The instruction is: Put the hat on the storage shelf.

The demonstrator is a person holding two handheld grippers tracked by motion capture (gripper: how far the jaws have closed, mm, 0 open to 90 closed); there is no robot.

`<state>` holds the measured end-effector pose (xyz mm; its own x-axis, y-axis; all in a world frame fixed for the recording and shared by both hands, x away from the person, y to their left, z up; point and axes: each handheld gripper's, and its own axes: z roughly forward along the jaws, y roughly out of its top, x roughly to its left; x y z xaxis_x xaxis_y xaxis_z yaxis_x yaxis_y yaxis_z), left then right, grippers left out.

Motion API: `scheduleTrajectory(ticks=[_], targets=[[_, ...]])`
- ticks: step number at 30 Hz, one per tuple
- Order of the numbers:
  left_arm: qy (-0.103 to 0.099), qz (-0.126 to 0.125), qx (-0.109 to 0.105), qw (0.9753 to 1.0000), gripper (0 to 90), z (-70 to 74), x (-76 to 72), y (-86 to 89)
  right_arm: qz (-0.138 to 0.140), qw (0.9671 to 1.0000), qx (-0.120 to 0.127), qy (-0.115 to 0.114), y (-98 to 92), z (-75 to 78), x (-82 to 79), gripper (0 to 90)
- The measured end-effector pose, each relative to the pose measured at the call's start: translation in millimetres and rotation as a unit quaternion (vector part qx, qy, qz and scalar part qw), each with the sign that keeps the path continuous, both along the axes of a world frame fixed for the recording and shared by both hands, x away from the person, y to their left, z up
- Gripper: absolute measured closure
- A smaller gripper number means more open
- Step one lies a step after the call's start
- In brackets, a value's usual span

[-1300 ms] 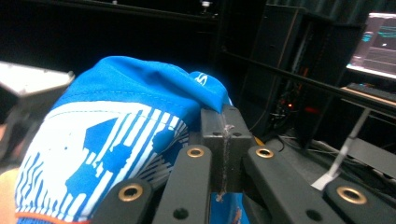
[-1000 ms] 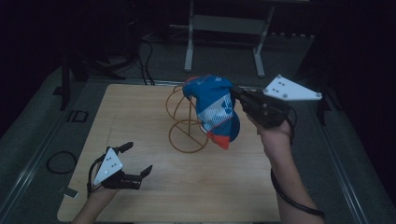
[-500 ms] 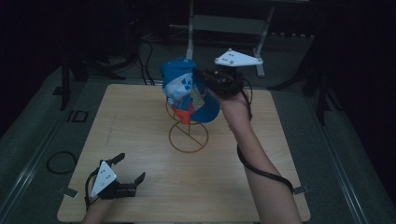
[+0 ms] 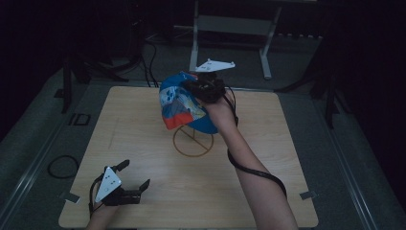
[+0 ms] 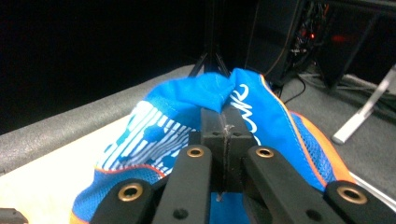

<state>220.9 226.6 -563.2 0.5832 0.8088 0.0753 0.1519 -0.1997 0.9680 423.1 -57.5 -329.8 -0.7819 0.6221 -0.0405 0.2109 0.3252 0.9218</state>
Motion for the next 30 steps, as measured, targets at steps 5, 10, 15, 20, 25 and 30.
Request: scheduleTrajectory(ticks=[5,10,15,20,25,30], targets=[[0.006,-0.002,-0.001,1.0000,2.4,-1.7,1.9,-0.7,-0.017,0.9997,-0.006,0.014,-13.0,-8.6,3.6,90.0],[0.010,-0.006,-0.003,0.9999,2.4,-2.7,2.9,-1.2,-0.026,0.9994,0.010,0.019,-30.3,-14.2,2.4,90.0],[0.013,-0.005,-0.005,0.9999,2.4,-3.1,3.6,-0.5,-0.022,0.9993,0.017,0.024,-40.1,-20.8,-4.8,90.0],[0.013,-0.005,-0.005,0.9999,2.4,-3.2,3.4,-0.4,-0.017,0.9990,0.031,0.029,-47.5,-28.1,-9.7,89.5],[0.015,-0.011,-0.005,0.9998,2.4,-3.8,3.6,-1.4,-0.008,0.9980,0.054,0.032,-51.6,-32.5,-12.9,75.9],[0.014,-0.012,-0.003,0.9998,2.4,-4.3,3.4,-1.9,-0.039,0.9991,0.018,-0.002,-46.9,-31.9,-14.5,66.5]])
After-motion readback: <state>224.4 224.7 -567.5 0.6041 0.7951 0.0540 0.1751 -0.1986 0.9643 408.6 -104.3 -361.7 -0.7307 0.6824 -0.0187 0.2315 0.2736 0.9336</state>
